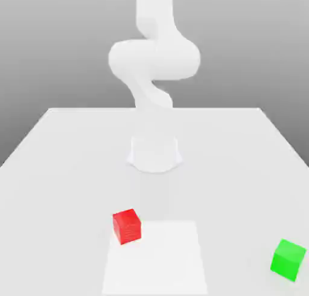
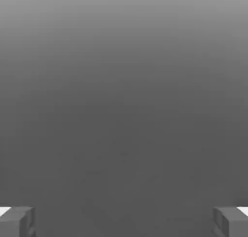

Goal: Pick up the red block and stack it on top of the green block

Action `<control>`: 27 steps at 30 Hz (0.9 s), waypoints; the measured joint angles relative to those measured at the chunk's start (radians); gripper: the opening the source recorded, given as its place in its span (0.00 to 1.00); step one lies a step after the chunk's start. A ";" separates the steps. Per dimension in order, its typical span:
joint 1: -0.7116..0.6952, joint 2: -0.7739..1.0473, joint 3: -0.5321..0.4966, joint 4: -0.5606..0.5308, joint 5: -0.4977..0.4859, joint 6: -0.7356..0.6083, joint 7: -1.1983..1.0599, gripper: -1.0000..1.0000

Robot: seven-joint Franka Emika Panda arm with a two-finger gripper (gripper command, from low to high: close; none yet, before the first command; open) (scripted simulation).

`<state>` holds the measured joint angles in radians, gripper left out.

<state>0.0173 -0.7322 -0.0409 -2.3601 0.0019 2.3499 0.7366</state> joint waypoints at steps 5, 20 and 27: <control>0.034 0.164 -0.084 -0.138 0.005 0.116 -0.150 0.50; 0.065 0.726 -0.221 -0.502 0.000 0.517 -0.570 0.50; -0.017 0.918 -0.089 -0.479 0.193 0.674 -0.713 0.50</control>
<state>0.0008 0.1860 -0.1302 -2.8390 0.1948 3.0239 0.0237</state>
